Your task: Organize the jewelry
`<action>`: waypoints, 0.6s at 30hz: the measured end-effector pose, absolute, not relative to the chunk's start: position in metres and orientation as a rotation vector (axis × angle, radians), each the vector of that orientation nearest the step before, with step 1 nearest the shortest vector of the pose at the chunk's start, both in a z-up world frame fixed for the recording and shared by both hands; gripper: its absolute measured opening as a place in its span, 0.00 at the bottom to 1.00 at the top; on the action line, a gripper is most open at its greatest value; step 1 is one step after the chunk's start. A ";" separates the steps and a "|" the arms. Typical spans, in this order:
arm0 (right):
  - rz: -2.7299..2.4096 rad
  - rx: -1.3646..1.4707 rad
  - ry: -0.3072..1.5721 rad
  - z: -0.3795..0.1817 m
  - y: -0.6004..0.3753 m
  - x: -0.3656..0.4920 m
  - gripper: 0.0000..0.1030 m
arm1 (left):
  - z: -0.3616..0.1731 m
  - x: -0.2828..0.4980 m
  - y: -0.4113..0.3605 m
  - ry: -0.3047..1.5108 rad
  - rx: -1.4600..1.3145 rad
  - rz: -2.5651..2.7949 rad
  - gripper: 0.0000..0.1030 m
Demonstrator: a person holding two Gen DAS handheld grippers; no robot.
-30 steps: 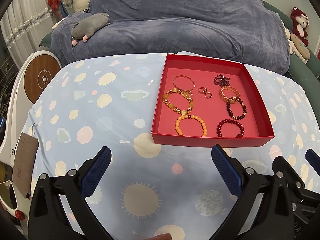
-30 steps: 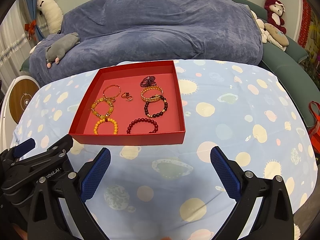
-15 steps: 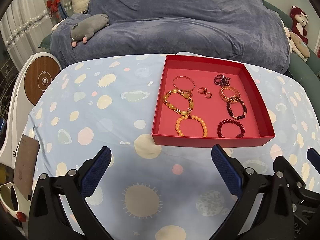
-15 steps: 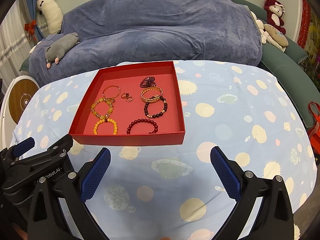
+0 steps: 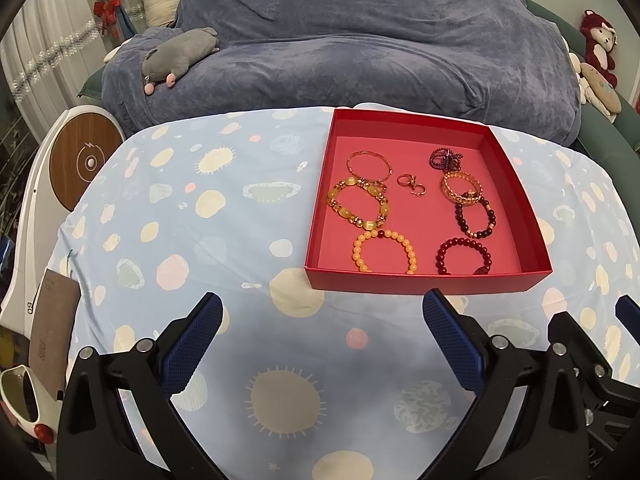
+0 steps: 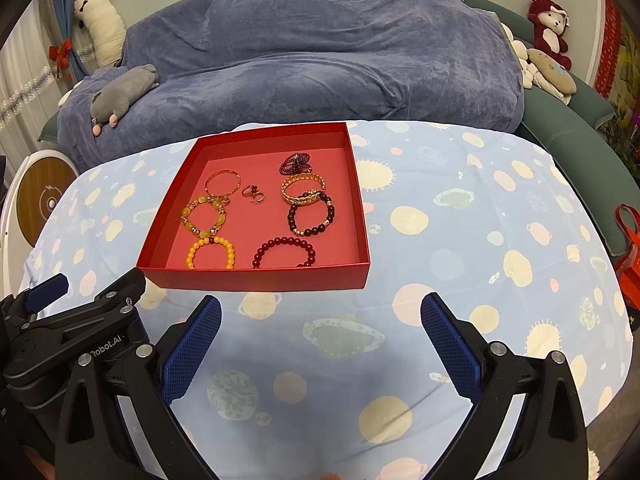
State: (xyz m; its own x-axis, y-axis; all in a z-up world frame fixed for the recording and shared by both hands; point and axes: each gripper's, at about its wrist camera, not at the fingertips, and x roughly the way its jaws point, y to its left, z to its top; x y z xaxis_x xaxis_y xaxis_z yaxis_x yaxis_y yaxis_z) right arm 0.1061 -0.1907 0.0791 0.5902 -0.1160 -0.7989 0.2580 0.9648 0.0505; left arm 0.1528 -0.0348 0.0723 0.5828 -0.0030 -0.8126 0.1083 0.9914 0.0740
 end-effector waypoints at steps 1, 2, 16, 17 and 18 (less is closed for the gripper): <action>-0.219 0.168 0.915 0.079 -0.191 0.106 0.93 | 0.072 0.153 -0.035 0.947 0.120 -0.065 0.93; -0.219 0.169 0.915 0.079 -0.191 0.106 0.93 | 0.072 0.153 -0.035 0.947 0.120 -0.065 0.93; -0.218 0.167 0.915 0.079 -0.191 0.107 0.93 | 0.069 0.151 -0.032 0.949 0.113 -0.045 0.93; -0.217 0.167 0.915 0.079 -0.191 0.107 0.93 | 0.069 0.151 -0.032 0.950 0.111 -0.045 0.93; -0.218 0.166 0.916 0.078 -0.190 0.107 0.93 | 0.068 0.151 -0.031 0.952 0.110 -0.044 0.93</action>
State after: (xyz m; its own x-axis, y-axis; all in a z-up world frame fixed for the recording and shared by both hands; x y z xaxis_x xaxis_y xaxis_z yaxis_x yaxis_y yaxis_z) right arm 0.1066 -0.1905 0.0784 0.5897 -0.1158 -0.7992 0.2566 0.9652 0.0495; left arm 0.1511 -0.0313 0.0685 0.5797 0.0107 -0.8147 0.0864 0.9935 0.0746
